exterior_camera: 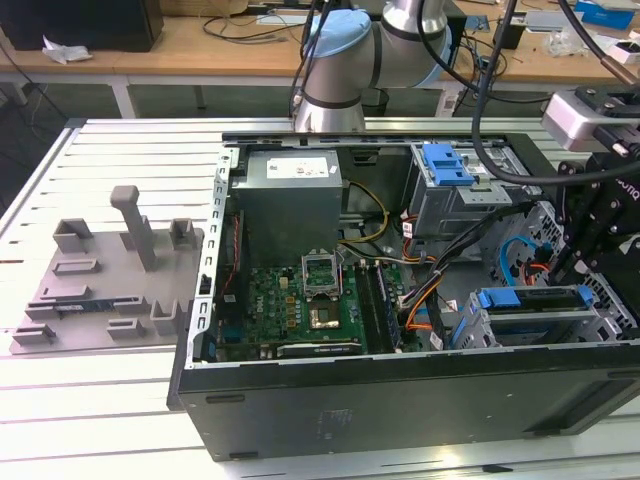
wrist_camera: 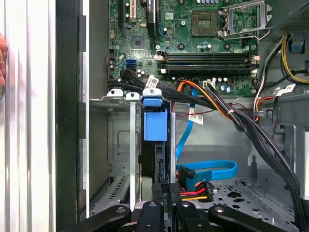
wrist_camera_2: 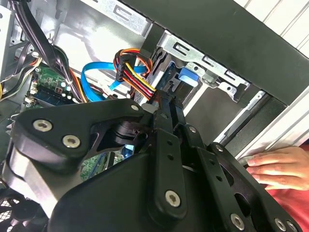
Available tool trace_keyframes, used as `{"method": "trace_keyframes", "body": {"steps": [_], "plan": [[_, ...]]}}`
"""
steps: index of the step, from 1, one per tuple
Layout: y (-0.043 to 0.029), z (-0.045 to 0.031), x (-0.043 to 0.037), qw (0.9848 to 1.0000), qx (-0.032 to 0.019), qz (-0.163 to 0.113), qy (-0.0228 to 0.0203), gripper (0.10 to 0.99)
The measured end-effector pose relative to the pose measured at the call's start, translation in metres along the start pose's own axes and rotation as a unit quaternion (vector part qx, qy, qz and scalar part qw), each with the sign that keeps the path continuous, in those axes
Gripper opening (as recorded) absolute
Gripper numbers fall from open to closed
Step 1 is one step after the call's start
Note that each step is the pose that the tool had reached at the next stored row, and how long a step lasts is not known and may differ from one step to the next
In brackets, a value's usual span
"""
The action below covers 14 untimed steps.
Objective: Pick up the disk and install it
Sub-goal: 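Insert the first disk wire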
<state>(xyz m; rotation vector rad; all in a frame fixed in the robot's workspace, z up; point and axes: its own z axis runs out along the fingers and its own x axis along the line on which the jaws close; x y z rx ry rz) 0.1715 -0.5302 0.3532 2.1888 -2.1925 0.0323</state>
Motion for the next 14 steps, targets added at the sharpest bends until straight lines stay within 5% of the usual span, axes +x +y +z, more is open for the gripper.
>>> {"method": "trace_keyframes", "body": {"steps": [14], "plan": [[0.0000, 0.0004, 0.0021, 1.0000, 0.0000, 0.000, -0.0001, 0.169]]}}
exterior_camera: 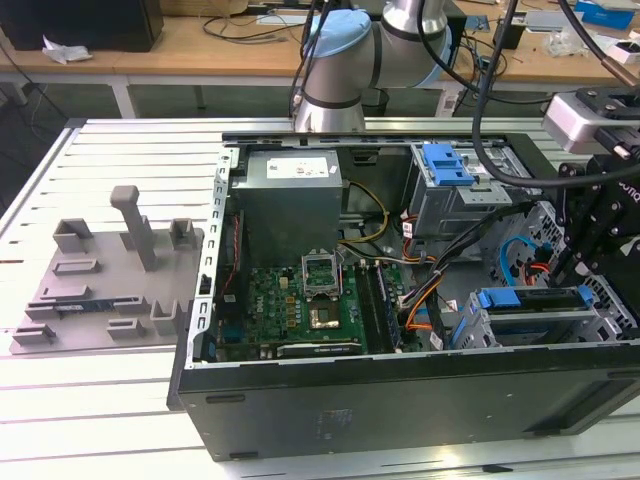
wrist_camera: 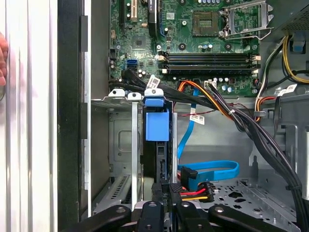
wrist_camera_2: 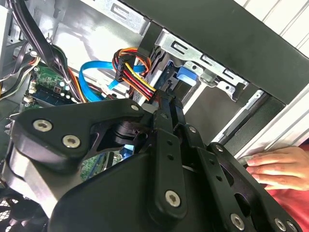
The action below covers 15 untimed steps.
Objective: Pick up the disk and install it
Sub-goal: 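Insert the first disk wire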
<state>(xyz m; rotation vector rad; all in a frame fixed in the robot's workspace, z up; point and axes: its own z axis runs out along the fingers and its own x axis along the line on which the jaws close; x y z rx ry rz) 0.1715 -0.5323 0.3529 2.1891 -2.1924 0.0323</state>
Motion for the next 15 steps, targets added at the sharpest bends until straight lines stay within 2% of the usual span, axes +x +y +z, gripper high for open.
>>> {"method": "trace_keyframes", "body": {"steps": [15], "plan": [[0.0000, 0.0016, 0.0001, 1.0000, 0.0009, -0.004, 0.0001, 0.169]]}}
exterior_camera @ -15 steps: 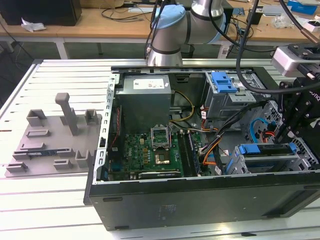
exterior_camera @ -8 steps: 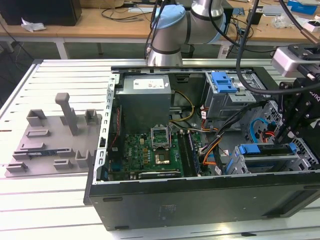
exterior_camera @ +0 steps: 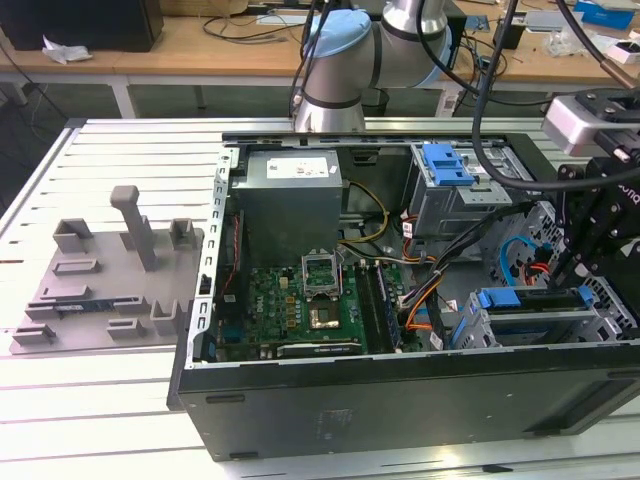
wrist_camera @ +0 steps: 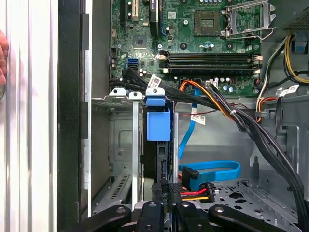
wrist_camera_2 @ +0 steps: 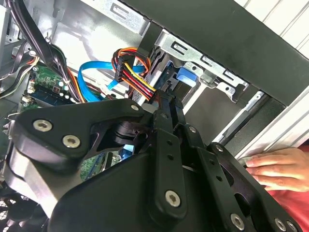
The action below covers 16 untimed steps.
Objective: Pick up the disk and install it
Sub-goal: 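Insert the first disk wire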
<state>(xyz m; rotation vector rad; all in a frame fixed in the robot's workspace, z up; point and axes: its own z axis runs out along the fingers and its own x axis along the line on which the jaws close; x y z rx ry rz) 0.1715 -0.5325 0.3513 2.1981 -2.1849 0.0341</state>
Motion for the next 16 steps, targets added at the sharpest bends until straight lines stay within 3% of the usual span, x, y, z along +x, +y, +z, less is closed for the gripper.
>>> {"method": "trace_keyframes", "body": {"steps": [16], "plan": [[0.0000, 0.0018, -0.0001, 1.0000, 0.0007, -0.004, 0.0001, 0.169]]}}
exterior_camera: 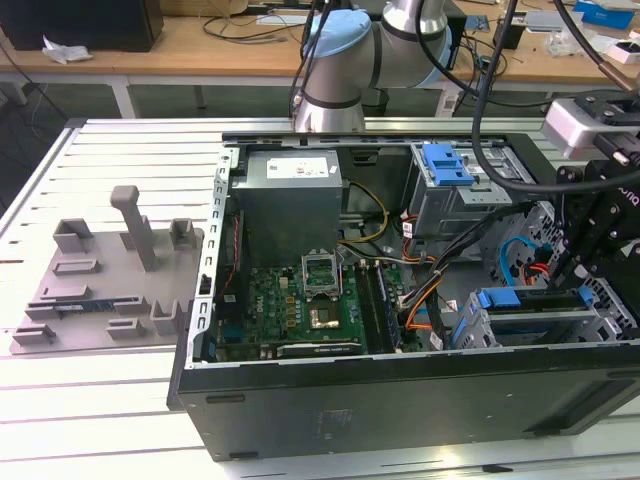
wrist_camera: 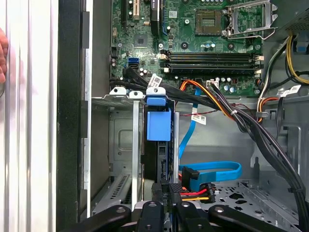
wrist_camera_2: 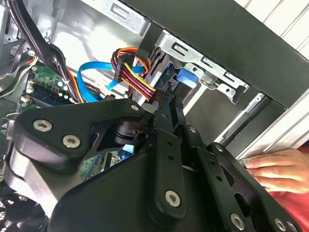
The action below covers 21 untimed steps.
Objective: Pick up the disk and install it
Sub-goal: 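Insert the first disk wire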
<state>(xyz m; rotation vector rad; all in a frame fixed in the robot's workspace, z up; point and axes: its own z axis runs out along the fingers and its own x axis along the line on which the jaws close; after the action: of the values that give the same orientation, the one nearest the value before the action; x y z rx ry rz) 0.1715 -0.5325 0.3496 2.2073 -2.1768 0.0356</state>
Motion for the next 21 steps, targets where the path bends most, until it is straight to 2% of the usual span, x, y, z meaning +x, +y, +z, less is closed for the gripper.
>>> {"method": "trace_keyframes", "body": {"steps": [21], "plan": [[0.0000, 0.0030, -0.0001, 1.0000, 0.0003, -0.006, 0.0001, 0.169]]}}
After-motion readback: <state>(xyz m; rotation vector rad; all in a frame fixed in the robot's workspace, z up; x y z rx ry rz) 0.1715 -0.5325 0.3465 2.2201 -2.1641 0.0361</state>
